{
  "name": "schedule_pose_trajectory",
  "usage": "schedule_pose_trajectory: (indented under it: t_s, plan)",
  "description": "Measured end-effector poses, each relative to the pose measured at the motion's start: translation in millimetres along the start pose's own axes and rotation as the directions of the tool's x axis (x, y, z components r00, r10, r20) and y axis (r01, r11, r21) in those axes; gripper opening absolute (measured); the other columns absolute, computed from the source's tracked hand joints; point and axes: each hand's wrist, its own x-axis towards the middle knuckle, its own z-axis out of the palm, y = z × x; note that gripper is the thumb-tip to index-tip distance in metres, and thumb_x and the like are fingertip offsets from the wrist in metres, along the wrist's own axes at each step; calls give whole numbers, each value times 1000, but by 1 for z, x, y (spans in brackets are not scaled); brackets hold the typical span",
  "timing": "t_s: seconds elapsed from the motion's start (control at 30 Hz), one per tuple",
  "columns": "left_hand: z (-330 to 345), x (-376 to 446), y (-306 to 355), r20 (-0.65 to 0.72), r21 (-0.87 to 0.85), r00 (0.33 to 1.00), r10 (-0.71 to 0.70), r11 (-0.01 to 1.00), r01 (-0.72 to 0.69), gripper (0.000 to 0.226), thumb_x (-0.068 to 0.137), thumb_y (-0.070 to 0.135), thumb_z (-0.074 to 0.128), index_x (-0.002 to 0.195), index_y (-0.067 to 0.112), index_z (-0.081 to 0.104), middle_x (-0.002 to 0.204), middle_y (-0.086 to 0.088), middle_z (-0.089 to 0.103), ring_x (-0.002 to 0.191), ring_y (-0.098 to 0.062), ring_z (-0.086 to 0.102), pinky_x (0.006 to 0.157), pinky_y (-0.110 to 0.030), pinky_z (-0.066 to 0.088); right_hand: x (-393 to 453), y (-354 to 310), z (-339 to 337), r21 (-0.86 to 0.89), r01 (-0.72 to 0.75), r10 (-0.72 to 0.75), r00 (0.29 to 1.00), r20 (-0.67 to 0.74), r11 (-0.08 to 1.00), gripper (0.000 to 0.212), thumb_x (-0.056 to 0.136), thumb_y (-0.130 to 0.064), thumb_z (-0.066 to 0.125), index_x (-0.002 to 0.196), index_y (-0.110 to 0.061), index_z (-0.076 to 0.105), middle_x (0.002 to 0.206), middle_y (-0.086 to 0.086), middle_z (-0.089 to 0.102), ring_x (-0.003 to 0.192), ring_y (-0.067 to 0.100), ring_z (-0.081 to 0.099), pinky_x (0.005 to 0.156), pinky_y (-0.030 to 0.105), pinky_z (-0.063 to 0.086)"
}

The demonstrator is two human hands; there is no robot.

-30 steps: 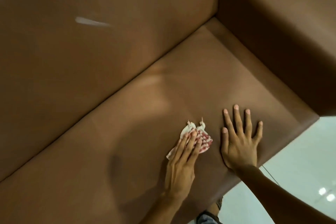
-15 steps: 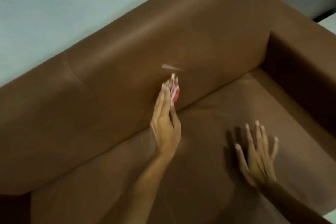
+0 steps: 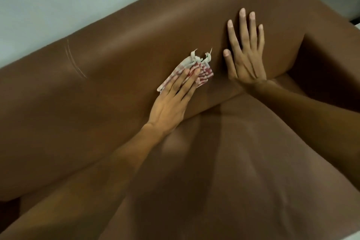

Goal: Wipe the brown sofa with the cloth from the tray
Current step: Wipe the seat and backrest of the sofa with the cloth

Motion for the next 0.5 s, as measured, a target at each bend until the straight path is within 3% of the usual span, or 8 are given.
schedule_pose_trajectory:
  t_s: [0.13, 0.2, 0.3, 0.4, 0.5]
  plan:
    - [-3, -18, -12, 82, 62, 990, 112, 991, -117, 81, 104, 10, 49, 175, 10, 10, 185, -9, 4, 172, -31, 8, 141, -45, 8, 4, 18, 14, -84, 72, -74, 997, -17, 994, 72, 122, -44, 34, 180, -24, -4, 181, 27, 11, 167, 54, 12, 136, 71, 9]
    - [-12, -3, -23, 53, 88, 992, 114, 989, -118, 85, 99, 9, 51, 175, 11, 12, 185, -8, 8, 172, -31, 10, 141, -46, 5, 5, 20, 20, -92, 84, -87, 996, -29, 992, 73, 122, -45, 32, 179, -26, -8, 179, 28, 11, 165, 55, 12, 135, 72, 8]
    - [-21, 44, -39, -176, 69, 984, 35, 997, -23, 83, 98, 3, 51, 174, 14, 20, 183, -8, 22, 170, -33, 19, 139, -48, 8, 4, 19, 27, -78, 95, -101, 992, -81, 992, 72, 121, -47, 30, 179, -29, -9, 183, 25, 4, 169, 53, 6, 138, 65, -3]
    - [-17, 64, -37, -338, 38, 940, -52, 997, 69, 71, 106, 2, 49, 173, 14, 27, 180, -8, 30, 168, -33, 27, 139, -49, 19, 6, 18, 28, -59, 99, -106, 986, -127, 993, 71, 121, -49, 26, 178, -32, -11, 186, 2, -26, 174, 33, -20, 139, 58, -10]
    - [3, 23, -12, -197, 79, 980, 5, 997, 11, 78, 100, 1, 54, 172, 13, 27, 179, -9, 33, 167, -30, 23, 137, -50, 24, 6, 20, 31, -76, 114, -122, 986, -115, 991, 72, 120, -48, 26, 179, -32, -11, 184, -2, -30, 173, 46, -5, 139, 58, -10]
